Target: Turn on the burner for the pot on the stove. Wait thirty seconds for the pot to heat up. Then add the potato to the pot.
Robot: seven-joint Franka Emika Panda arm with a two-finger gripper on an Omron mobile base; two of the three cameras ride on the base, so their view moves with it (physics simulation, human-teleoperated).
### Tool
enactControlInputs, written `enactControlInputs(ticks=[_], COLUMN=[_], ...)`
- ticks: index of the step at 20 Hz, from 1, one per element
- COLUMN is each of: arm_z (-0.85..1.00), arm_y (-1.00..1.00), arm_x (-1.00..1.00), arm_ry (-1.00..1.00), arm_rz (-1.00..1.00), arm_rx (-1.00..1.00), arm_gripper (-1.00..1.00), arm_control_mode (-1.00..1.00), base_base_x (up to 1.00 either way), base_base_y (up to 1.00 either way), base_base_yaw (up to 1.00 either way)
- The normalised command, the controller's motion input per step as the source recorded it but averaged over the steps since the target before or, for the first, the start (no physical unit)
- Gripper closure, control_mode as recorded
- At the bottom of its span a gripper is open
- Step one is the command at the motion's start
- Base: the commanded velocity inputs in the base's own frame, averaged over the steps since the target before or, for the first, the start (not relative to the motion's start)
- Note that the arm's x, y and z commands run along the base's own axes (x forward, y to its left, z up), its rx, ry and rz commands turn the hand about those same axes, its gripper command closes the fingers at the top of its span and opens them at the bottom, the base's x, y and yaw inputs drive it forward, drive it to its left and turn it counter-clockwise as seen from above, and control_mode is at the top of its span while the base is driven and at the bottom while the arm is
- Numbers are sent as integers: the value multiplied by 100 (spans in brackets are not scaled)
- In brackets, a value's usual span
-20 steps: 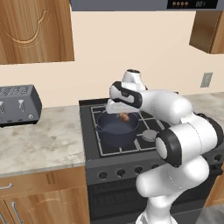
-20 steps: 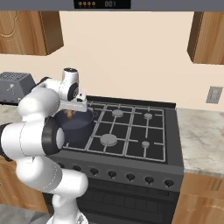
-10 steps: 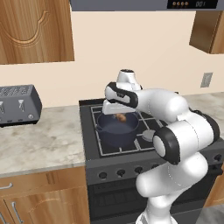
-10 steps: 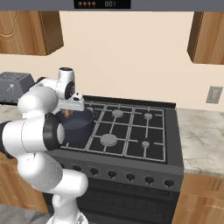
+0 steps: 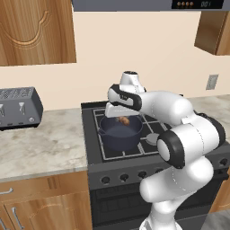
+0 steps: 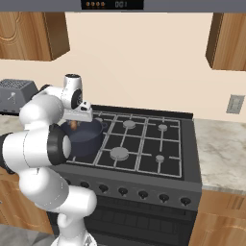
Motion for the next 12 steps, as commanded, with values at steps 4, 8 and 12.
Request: enactControlInputs(ticks=[4, 8, 12], arm_z=[0, 0, 0], arm_y=[0, 0, 0], arm_x=[0, 0, 0], arm_ry=[0, 0, 0], arm_rz=[0, 0, 0], arm_rx=[0, 0, 0], arm_gripper=[100, 100, 100], arm_control_mode=[-100, -100, -100], base_base_x=[0, 0, 0], base_base_y=[0, 0, 0], base_base_yaw=[0, 0, 0])
